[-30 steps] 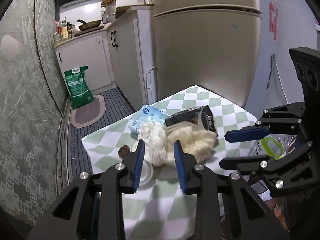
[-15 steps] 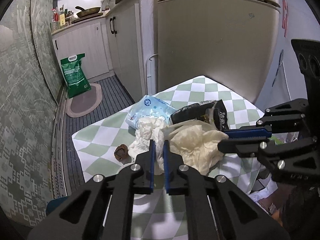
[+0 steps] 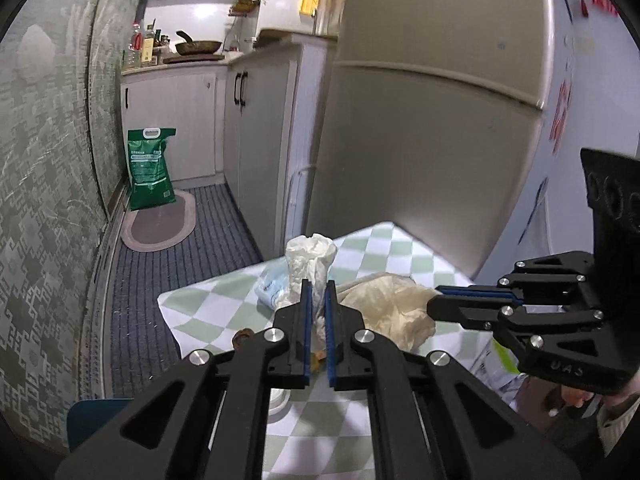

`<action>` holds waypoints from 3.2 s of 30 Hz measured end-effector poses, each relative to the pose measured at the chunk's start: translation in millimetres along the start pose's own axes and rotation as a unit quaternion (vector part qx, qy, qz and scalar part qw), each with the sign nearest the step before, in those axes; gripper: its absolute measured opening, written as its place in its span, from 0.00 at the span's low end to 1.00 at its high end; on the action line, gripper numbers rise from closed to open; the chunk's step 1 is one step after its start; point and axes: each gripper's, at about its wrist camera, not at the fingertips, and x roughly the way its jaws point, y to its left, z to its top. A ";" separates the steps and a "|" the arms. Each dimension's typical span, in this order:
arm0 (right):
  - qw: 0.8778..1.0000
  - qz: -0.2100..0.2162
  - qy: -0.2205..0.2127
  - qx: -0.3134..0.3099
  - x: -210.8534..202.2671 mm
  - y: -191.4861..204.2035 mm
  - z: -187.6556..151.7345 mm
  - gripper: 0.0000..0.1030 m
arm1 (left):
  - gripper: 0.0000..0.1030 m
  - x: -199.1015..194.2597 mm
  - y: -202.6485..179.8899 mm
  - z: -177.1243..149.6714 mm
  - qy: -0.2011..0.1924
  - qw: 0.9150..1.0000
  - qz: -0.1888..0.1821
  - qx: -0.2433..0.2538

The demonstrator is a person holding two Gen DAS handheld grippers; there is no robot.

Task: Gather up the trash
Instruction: 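Grasp white tissue with left gripper while right gripper grasps crumpled tissue, then carry both tissues over the teal bin and open both grippers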

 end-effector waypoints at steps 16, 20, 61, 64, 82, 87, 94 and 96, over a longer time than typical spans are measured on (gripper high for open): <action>0.998 -0.023 -0.050 -0.011 -28.9 19.5 34.3 0.02 | 0.06 -58.8 24.9 1.3 -0.057 0.998 0.011 -0.026; 0.998 -0.014 -0.056 -0.018 -29.0 32.4 43.9 0.02 | 0.06 -71.9 38.0 -3.6 -0.064 0.997 0.021 -0.033; 0.980 0.119 0.113 -0.109 142.9 234.7 43.3 0.03 | 0.07 -68.2 204.5 -188.5 0.177 0.964 0.135 -0.149; 0.979 0.120 0.119 -0.109 150.1 241.5 44.5 0.03 | 0.07 -66.0 207.5 -198.3 0.193 0.960 0.132 -0.154; 0.971 0.108 0.194 -0.092 204.1 255.8 12.3 0.02 | 0.31 -80.3 218.6 -200.4 0.172 0.962 0.155 -0.148; 0.967 0.099 0.211 -0.104 215.5 255.5 -4.3 0.02 | 0.31 -104.1 210.6 -180.7 0.115 0.970 0.162 -0.141; 0.961 0.090 0.235 -0.117 228.1 255.6 -25.4 0.03 | 0.23 -129.3 199.3 -155.9 0.050 0.976 0.160 -0.142; 0.958 0.095 0.241 -0.123 231.7 258.8 -31.6 0.03 | 0.22 -135.0 194.4 -148.2 0.033 0.977 0.158 -0.141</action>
